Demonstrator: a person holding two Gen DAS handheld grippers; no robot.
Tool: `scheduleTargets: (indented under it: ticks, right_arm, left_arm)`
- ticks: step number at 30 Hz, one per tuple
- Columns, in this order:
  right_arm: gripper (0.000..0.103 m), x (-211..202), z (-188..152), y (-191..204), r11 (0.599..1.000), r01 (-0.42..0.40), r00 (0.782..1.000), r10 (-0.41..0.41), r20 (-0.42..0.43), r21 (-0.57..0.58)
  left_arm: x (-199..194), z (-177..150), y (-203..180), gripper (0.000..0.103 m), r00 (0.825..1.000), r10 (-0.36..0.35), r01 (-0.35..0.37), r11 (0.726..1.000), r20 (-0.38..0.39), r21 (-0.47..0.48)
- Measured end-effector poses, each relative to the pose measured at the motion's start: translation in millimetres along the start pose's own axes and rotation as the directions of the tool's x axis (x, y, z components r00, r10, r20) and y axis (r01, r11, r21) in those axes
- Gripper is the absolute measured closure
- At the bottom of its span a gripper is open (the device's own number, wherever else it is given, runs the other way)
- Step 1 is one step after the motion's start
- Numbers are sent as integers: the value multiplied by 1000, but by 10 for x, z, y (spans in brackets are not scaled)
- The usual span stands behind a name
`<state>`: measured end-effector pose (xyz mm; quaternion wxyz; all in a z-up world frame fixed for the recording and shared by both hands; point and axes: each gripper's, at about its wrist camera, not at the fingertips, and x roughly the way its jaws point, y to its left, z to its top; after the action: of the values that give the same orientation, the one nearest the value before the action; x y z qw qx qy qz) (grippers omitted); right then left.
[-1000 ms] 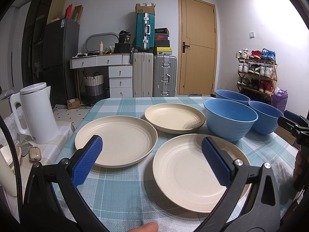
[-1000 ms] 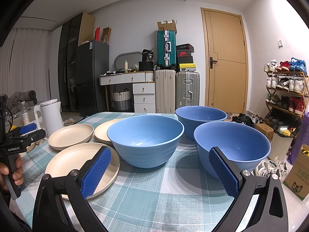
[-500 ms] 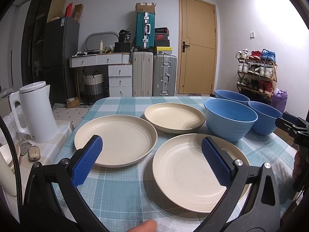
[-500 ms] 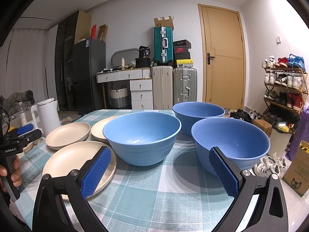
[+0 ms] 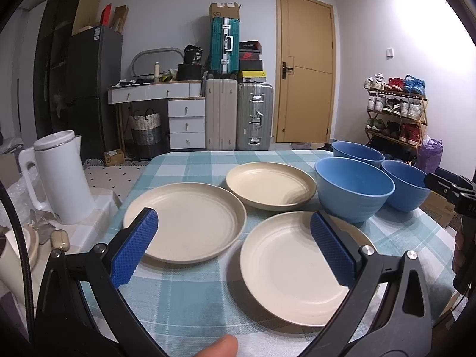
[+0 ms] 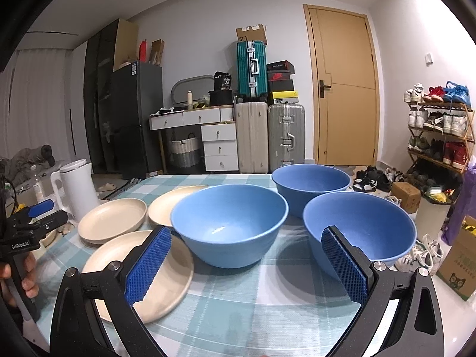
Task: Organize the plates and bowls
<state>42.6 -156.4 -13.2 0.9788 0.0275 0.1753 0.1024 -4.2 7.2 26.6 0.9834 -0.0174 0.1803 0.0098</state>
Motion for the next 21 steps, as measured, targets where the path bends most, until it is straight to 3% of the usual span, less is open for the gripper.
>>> scheduleTargets:
  ticks: [11,15,21]
  right_arm:
    - [0,-36,307,412,995,-94,996,94,-4,-22]
    - [0,75,408,573,989,-143,989,142,-50,-25]
    - [0,146,495,892,985,-160,986,157,-50,-65]
  left_arm:
    - [-185,318,351,1,998,48,-51,994,-36,-100]
    - [-236,396,538,1,996,82,-87,987,-40,-133]
    - [-264,511,852,1,993,103,-113,972,-60,-207]
